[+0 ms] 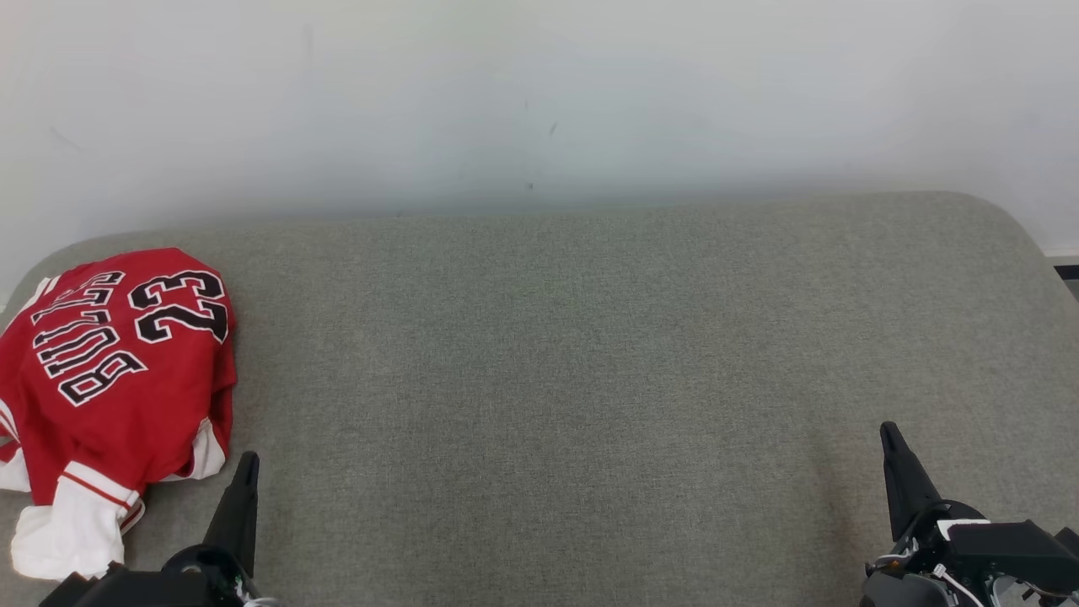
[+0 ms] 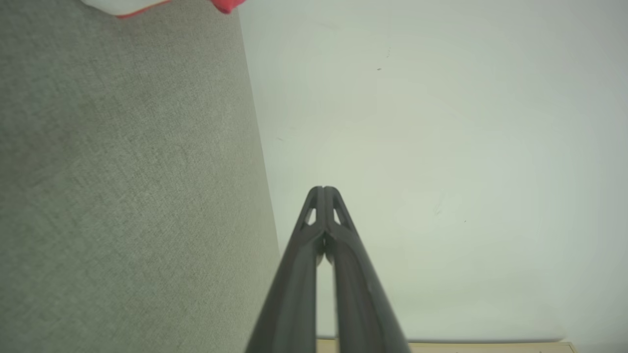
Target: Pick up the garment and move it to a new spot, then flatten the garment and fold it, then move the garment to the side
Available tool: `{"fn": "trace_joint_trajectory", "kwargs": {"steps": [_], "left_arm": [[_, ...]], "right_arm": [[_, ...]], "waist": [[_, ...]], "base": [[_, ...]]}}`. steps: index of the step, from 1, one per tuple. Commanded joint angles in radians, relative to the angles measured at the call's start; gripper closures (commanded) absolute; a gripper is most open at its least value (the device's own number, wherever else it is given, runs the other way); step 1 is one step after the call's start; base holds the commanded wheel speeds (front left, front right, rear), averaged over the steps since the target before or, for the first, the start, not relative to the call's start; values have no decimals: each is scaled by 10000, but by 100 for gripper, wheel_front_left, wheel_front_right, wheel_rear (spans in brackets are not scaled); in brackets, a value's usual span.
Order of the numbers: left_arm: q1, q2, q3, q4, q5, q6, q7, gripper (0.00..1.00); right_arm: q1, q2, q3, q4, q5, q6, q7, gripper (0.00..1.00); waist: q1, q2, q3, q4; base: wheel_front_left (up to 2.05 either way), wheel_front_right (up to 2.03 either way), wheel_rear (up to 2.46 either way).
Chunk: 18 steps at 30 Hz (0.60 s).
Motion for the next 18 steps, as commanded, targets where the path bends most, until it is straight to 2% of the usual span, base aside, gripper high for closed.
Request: {"fn": "trace_joint_trajectory", "kwargs": {"steps": [1,10,11,18], "left_arm": [[-112,-5,19,-26,-44,-10,13,100],[-112,-5,19,-26,-43,-10,13,100],[19,-2,-6,35,0,-2,-4,0],[227,-40,-139,101,147,0,-244,0]], "right_arm": [[-65,16,-9,11,8,-26,13,100],[-65,16,-9,11,8,-26,13,100],[24,4,4,40,0,0,-2,0],[224,17,177,179,-183,-1,-238,0]], "waist": [[0,0,0,0],[0,0,0,0],[0,0,0,0],[0,0,7,3]], "base": [[0,0,0],[0,0,0],[0,0,0],[0,0,0]]}}
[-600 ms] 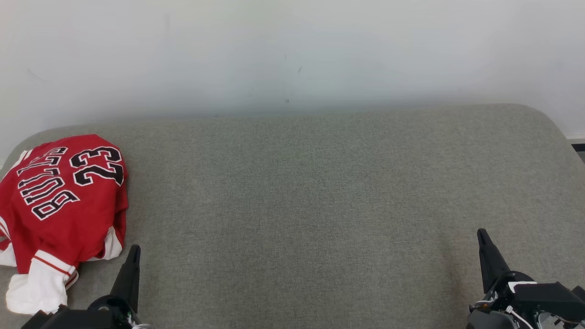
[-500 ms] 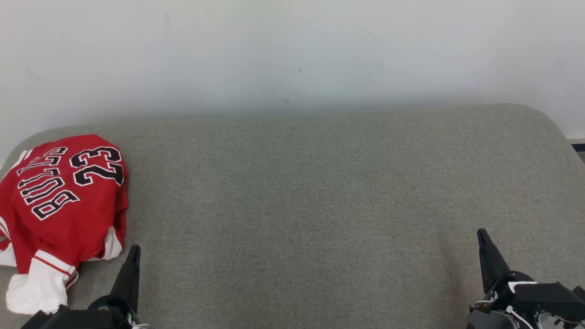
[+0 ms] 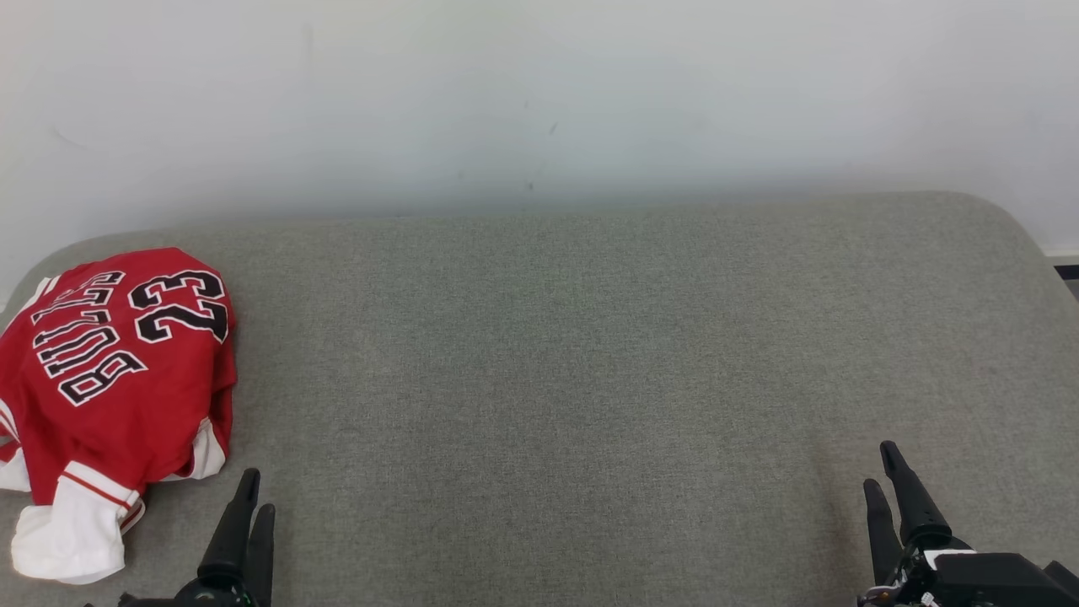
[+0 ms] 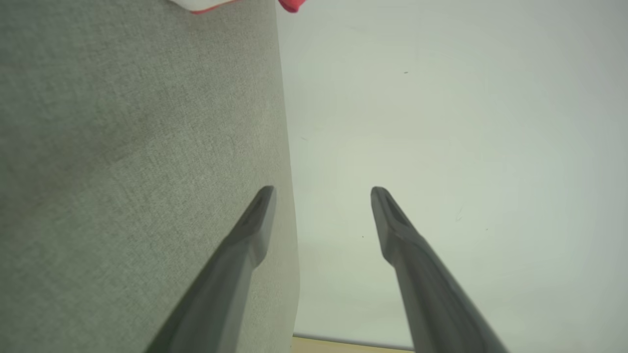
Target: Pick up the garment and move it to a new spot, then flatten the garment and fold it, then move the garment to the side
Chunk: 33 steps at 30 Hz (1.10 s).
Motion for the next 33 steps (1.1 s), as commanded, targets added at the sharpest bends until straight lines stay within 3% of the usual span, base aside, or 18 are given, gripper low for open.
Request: {"fn": "trace_joint_trajectory", "kwargs": {"steps": [1,9,18,33], "left_arm": [[-161,34,-47,-253,180,0,-150,0],[-178,40,-96,-449,852,0,-494,0],[-229,48,-98,-708,2244,0,-892,0],[-230,60,-79,-1180,5569,216,-1515,0]], "right_arm": [[-192,-33,117,-228,-203,-1,-145,0],[-185,-60,293,-386,-799,-2,-491,0],[-191,-100,543,-646,-2243,-3,-889,0],[-188,-220,1084,-969,-4770,-6,-1513,0]], "waist": [[0,0,3,2],[0,0,8,6],[0,0,13,5],[0,0,20,3]], "base": [[0,0,0],[0,0,0],[0,0,0],[0,0,0]]}}
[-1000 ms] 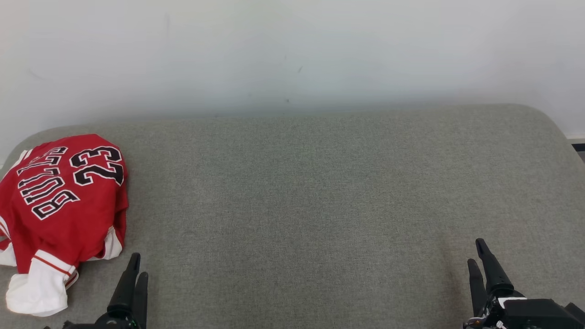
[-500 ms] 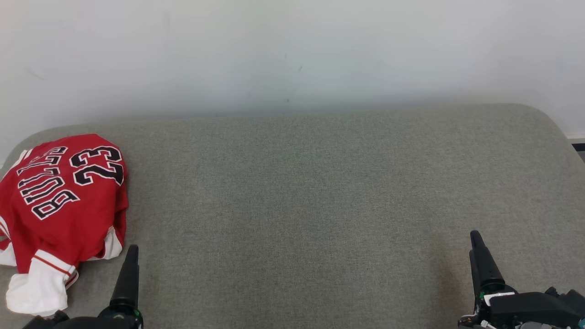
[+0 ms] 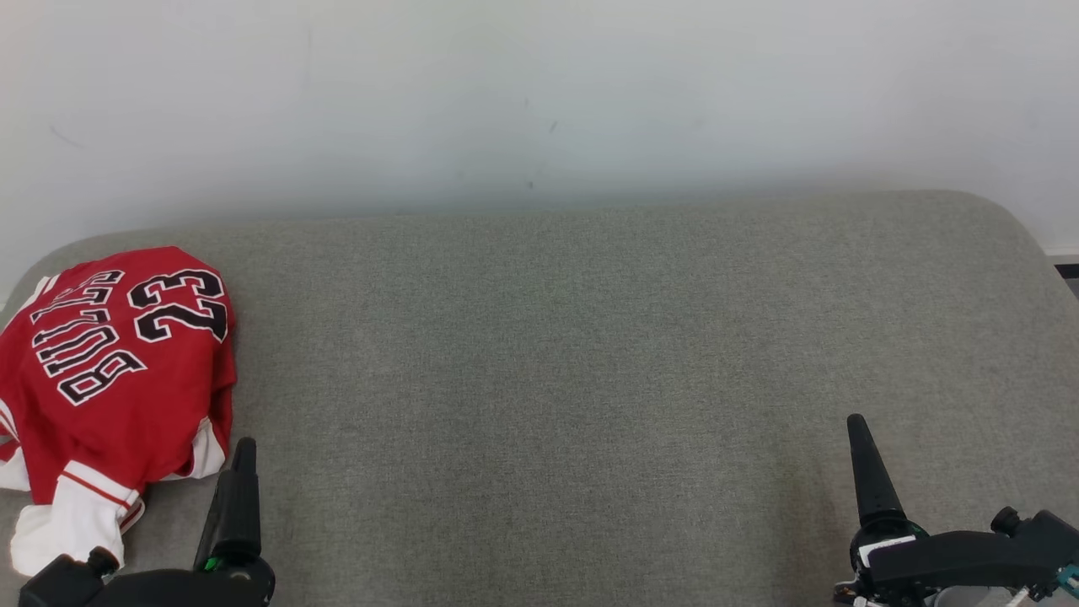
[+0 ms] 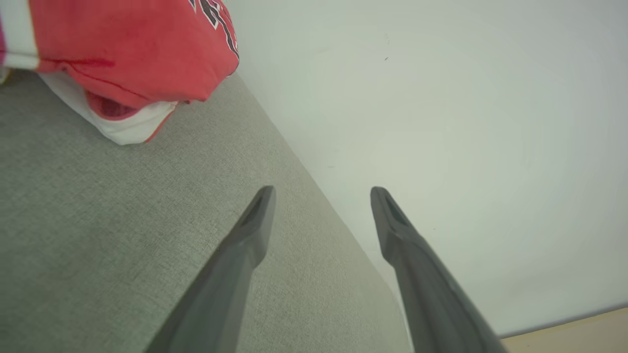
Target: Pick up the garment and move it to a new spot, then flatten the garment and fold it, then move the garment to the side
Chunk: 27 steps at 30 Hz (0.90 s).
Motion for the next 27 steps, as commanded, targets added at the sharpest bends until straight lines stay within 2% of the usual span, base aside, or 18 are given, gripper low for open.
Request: {"fn": "trace_joint_trajectory", "kwargs": {"steps": [1,14,16,27], "left_arm": [[-178,51,18,-200,485,39,-98,0],[66,137,-135,-423,3442,124,-530,0],[148,253,-320,-515,4813,209,-802,0],[237,364,-358,-580,6000,250,-1096,0]], "right_arm": [[-174,-116,70,-185,-348,-6,-106,0],[-135,-208,384,-146,-2531,-8,-536,0],[-129,-211,539,-96,-3862,-10,-808,0],[-65,-186,669,-92,-5221,-12,-1103,0]], "waist": [[0,0,-2,3],[0,0,-27,29],[0,0,-37,62],[0,0,-66,88]], "base": [[0,0,0],[0,0,0],[0,0,0],[0,0,0]]}}
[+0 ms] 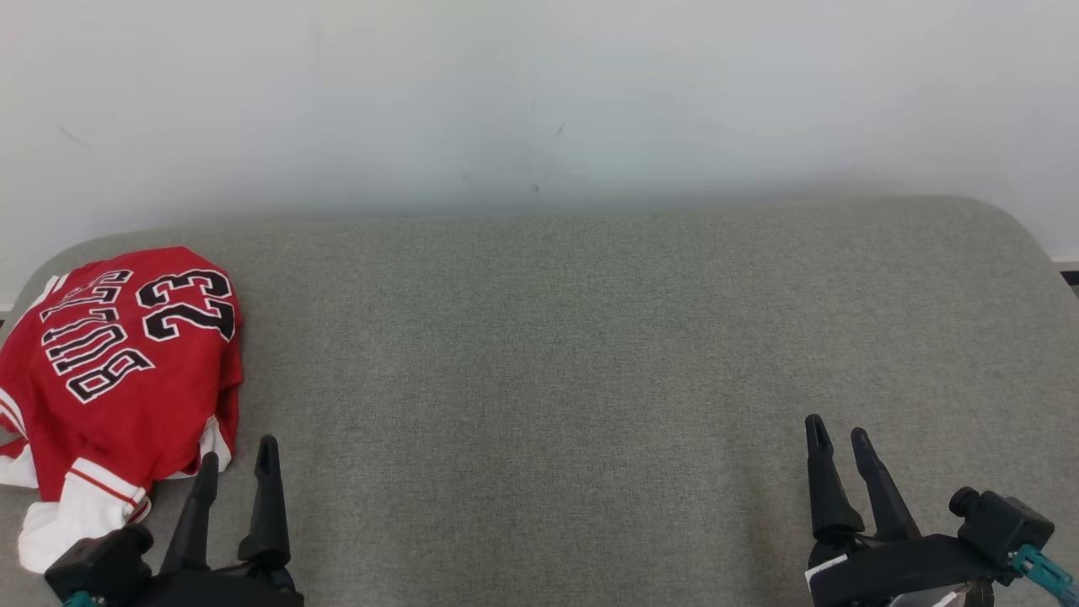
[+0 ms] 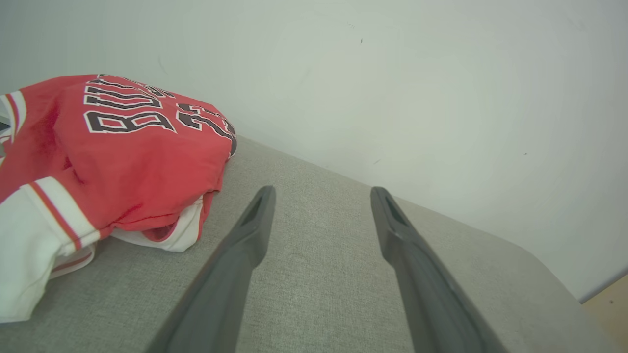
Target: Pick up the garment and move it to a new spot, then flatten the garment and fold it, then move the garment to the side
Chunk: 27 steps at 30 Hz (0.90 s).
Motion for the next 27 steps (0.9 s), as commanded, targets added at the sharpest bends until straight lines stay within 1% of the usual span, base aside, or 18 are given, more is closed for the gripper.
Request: {"fn": "trace_joint_trajectory", "kwargs": {"steps": [1,18,27], "left_arm": [[53,87,-2,-133,306,27,-106,0],[131,190,-59,-194,1934,11,-510,0],[164,178,-60,-218,2597,12,-705,0]], "right_arm": [[-61,-54,34,-106,-317,-12,-103,0],[7,-34,212,-155,-1992,-15,-512,0],[2,-80,340,-192,-2727,-16,-697,0]], "waist": [[0,0,-1,5],[0,0,-29,72],[0,0,-27,95]], "base": [[0,0,0],[0,0,0],[0,0,0]]}}
